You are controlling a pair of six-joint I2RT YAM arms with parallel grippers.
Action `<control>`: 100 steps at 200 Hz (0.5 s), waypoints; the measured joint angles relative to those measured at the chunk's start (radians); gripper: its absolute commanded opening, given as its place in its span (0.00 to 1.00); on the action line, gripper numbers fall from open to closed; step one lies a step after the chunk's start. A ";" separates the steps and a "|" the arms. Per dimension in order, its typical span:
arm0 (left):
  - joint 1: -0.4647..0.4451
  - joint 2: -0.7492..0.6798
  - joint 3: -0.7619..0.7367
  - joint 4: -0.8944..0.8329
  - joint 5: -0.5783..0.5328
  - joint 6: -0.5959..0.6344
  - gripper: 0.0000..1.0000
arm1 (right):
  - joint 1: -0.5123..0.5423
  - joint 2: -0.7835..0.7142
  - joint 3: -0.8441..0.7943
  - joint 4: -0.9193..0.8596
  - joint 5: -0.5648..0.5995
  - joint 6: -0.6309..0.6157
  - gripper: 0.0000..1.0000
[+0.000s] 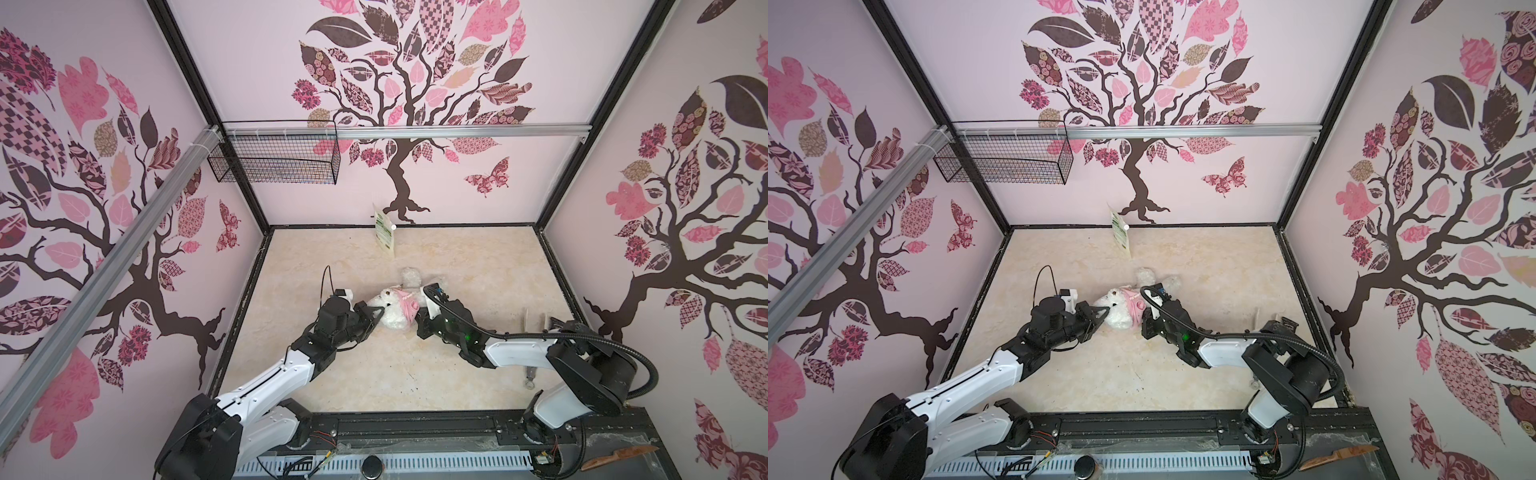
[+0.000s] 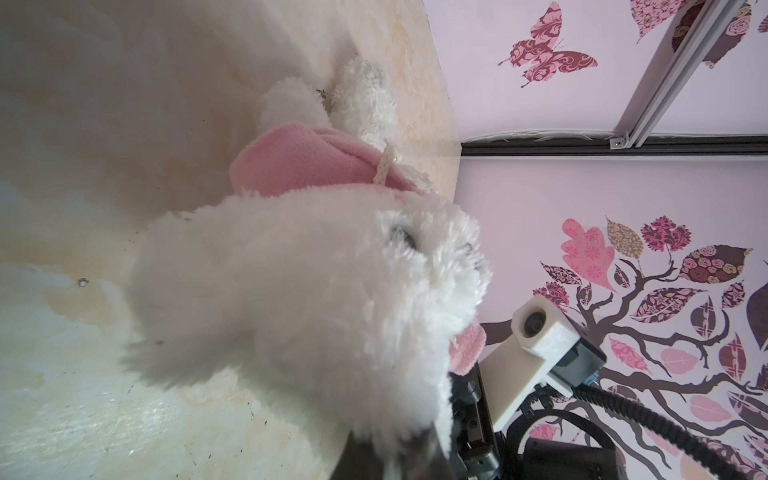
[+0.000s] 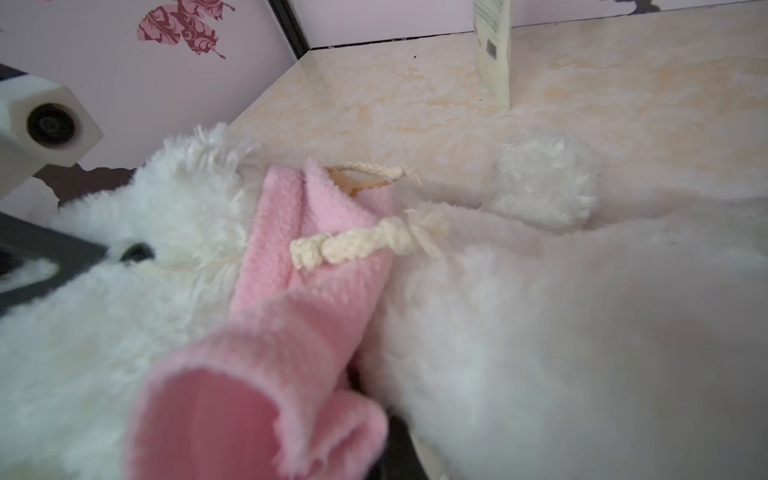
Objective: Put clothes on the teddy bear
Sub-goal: 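Release the hoodie and draw the right gripper back while the left gripper holds the bear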
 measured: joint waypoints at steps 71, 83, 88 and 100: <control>0.000 -0.002 0.000 -0.066 0.037 0.154 0.00 | -0.061 -0.115 -0.043 -0.098 0.066 0.030 0.00; 0.000 -0.001 0.000 -0.069 0.044 0.173 0.00 | -0.067 -0.119 -0.044 -0.113 0.072 0.030 0.00; 0.000 -0.001 0.000 -0.071 0.047 0.180 0.00 | -0.069 -0.121 -0.044 -0.118 0.072 0.030 0.00; 0.000 -0.001 0.000 -0.074 0.053 0.195 0.00 | -0.082 -0.126 -0.048 -0.127 0.072 0.030 0.00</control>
